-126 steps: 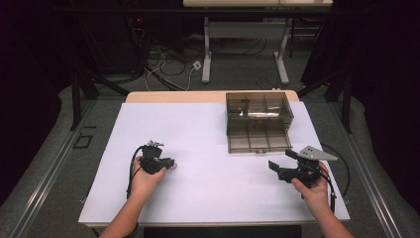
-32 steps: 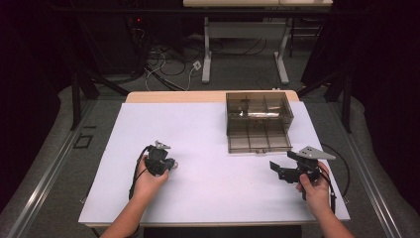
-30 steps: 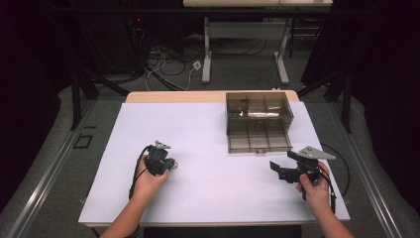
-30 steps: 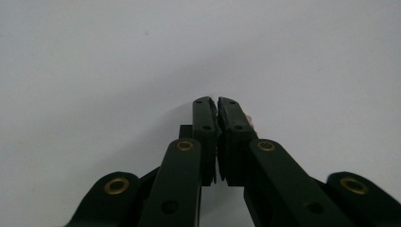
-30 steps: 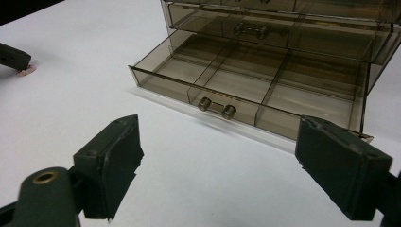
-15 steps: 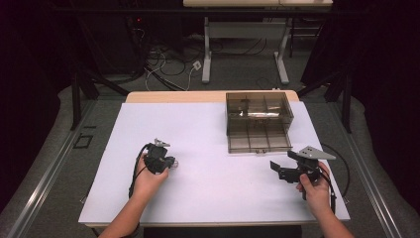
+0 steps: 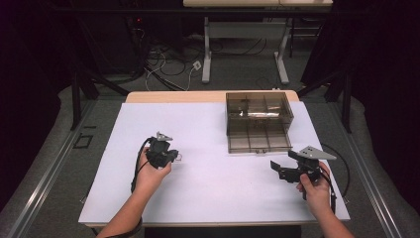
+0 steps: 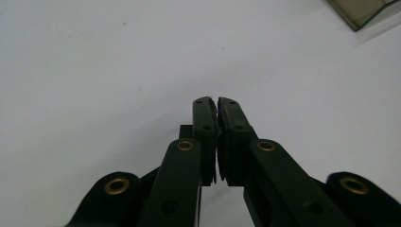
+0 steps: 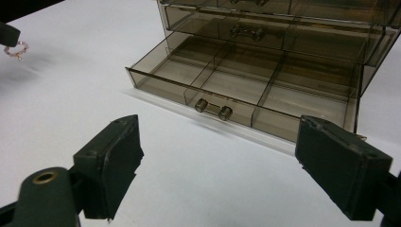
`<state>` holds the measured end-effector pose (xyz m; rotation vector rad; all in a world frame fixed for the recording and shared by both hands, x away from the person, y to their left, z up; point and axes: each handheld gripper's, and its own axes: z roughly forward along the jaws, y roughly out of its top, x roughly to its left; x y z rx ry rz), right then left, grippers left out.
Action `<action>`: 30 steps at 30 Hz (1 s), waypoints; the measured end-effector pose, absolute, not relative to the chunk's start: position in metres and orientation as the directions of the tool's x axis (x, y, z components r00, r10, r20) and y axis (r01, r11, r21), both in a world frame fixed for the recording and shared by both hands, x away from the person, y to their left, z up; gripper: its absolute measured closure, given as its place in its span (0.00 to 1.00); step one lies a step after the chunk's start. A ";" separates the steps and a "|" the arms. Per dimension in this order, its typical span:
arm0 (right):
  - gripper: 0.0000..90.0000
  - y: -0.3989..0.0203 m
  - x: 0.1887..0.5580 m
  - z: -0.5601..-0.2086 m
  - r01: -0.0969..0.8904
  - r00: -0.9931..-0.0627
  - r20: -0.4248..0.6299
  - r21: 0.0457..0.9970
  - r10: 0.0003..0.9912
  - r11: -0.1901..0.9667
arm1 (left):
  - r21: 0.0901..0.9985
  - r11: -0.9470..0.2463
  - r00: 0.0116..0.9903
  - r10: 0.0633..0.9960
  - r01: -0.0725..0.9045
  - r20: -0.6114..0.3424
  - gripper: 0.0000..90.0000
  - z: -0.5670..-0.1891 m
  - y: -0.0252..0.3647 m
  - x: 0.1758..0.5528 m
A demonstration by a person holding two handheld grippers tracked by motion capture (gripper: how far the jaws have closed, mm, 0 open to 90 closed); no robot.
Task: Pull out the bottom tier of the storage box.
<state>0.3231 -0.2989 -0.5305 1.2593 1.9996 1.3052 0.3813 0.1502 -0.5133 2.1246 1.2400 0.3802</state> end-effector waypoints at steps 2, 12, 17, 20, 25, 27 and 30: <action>0.16 -0.299 0.323 -0.531 0.450 -0.489 0.111 0.882 0.865 0.142 | 0.660 -0.353 0.518 0.853 0.663 -0.064 0.97 -0.510 0.148 0.383; 0.16 -0.299 0.322 -0.532 0.448 -0.490 0.115 0.883 0.864 0.136 | 0.697 -0.330 0.536 0.839 0.637 -0.093 0.97 -0.497 0.133 0.389; 0.16 -0.299 0.322 -0.532 0.452 -0.489 0.123 0.882 0.864 0.131 | 0.717 -0.309 0.538 0.836 0.625 -0.108 0.97 -0.491 0.126 0.393; 0.16 -0.300 0.322 -0.532 0.451 -0.488 0.119 0.883 0.865 0.134 | 0.730 -0.302 0.544 0.831 0.613 -0.113 0.97 -0.486 0.122 0.394; 0.16 -0.299 0.322 -0.532 0.448 -0.487 0.119 0.884 0.865 0.131 | 0.748 -0.288 0.551 0.825 0.597 -0.122 0.97 -0.480 0.117 0.394; 0.16 -0.300 0.322 -0.532 0.447 -0.488 0.117 0.885 0.865 0.133 | 0.757 -0.281 0.554 0.823 0.590 -0.127 0.97 -0.479 0.115 0.395; 0.16 -0.300 0.321 -0.531 0.445 -0.489 0.115 0.885 0.865 0.134 | 0.766 -0.272 0.556 0.821 0.583 -0.131 0.97 -0.477 0.113 0.396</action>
